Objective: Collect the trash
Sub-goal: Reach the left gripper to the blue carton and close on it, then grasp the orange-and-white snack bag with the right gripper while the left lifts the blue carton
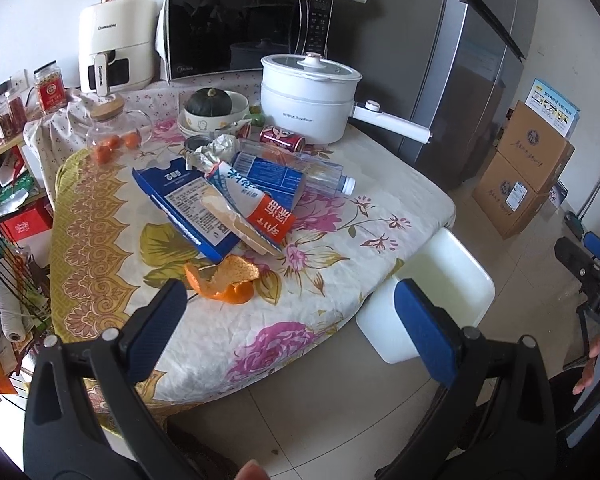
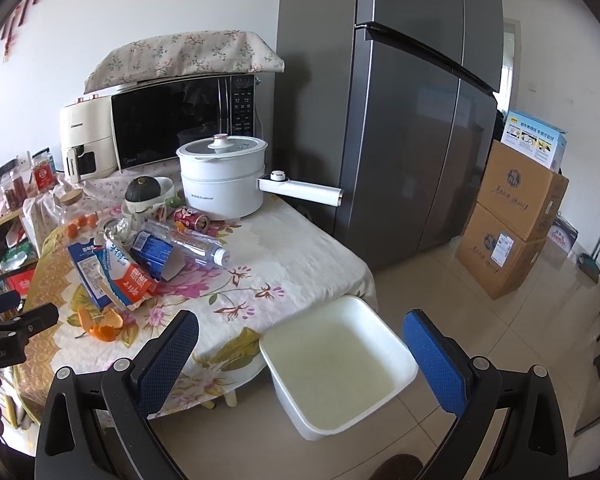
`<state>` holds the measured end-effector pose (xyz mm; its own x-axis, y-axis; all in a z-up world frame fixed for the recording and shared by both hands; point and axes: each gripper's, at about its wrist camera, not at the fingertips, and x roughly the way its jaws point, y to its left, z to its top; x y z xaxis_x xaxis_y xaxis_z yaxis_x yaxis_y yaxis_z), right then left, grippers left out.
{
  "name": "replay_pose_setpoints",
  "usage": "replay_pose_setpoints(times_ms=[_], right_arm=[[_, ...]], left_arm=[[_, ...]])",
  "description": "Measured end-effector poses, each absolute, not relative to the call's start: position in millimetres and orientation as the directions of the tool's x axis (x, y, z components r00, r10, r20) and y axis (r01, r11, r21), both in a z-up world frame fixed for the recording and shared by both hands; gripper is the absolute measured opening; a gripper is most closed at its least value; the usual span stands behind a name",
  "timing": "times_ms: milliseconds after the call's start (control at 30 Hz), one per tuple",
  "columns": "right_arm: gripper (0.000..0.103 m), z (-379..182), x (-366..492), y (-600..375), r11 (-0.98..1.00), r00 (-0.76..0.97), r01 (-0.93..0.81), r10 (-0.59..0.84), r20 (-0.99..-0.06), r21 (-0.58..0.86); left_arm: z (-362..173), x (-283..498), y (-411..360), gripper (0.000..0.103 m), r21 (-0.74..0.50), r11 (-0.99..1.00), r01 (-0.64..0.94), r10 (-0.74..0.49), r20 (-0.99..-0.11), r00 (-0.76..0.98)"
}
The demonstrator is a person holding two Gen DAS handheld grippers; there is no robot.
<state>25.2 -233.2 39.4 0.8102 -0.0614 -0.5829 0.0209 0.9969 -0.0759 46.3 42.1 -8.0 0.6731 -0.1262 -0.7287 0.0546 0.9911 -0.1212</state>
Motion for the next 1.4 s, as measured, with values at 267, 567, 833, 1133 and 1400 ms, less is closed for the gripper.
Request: replay_pose_setpoints(times_ms=[267, 567, 833, 1133, 1400], right_arm=[[0.103, 42.7, 98.9, -206.5, 0.992, 0.713, -0.123, 0.072, -0.697, -0.023], [0.103, -25.8, 155.6, -193.4, 0.981, 0.545, -0.188, 0.068, -0.836, -0.043], [0.103, -35.6, 177.0, -170.6, 0.962, 0.575, -0.237, 0.027, -0.818, -0.135], [0.103, -56.9, 198.4, -127.6, 0.934, 0.511, -0.356, 0.163, -0.844, -0.035], [0.103, -73.0, 204.5, -74.5, 0.874, 0.47, -0.485, 0.251, -0.846, -0.01]], left_arm=[[-45.0, 101.5, 88.4, 0.103, -0.229, 0.972, -0.047, -0.171, -0.833, 0.526], [-94.7, 155.0, 125.2, 0.092, -0.297, 0.945, -0.138, -0.195, -0.848, 0.494], [-121.1, 189.3, 150.2, 0.065, -0.372, 0.907, -0.197, -0.23, -0.831, 0.506], [-123.1, 199.4, 161.3, 0.035, -0.508, 0.831, -0.225, -0.317, -0.766, 0.559], [-91.1, 185.6, 156.9, 0.029, -0.438, 0.89, -0.13, -0.294, -0.767, 0.571]])
